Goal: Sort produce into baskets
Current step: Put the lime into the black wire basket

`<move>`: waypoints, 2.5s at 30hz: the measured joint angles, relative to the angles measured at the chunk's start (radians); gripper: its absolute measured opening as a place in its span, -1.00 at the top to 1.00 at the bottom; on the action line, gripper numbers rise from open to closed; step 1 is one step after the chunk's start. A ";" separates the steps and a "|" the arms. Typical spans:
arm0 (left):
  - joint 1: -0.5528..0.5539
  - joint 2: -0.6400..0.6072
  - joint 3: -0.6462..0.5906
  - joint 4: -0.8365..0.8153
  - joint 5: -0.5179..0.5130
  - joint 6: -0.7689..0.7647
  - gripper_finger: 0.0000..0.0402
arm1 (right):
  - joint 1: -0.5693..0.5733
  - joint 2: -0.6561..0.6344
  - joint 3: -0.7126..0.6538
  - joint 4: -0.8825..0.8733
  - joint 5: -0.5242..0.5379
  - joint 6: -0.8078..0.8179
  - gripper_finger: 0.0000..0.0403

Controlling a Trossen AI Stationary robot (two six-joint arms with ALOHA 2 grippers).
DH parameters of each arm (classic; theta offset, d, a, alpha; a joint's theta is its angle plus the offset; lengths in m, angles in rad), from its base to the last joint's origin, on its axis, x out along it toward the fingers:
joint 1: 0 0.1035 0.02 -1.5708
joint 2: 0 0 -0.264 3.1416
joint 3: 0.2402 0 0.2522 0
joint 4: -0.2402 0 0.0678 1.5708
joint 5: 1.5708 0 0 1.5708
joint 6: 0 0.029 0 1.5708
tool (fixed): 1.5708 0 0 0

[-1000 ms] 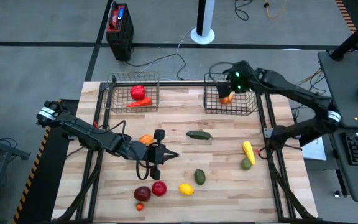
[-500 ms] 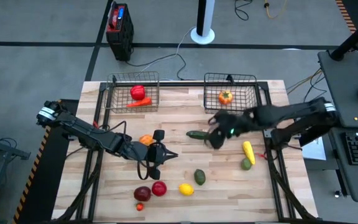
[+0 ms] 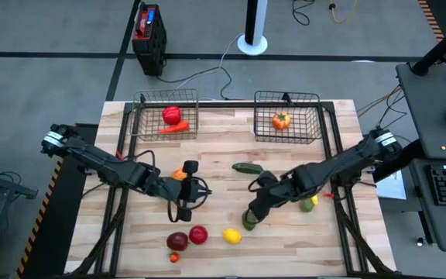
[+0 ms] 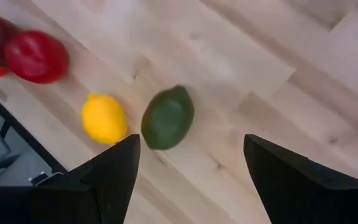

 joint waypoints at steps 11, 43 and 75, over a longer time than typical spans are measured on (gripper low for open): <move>-0.001 -0.028 0.000 -0.039 0.000 0.013 1.00 | 0.027 0.122 0.001 0.148 -0.078 0.085 -0.59; -0.001 -0.026 0.000 -0.061 -0.001 0.030 1.00 | 0.025 0.376 0.251 -0.086 -0.051 0.037 -0.67; -0.001 -0.010 0.000 -0.053 0.000 0.003 1.00 | 0.025 0.487 0.267 -0.029 -0.073 -0.002 -0.17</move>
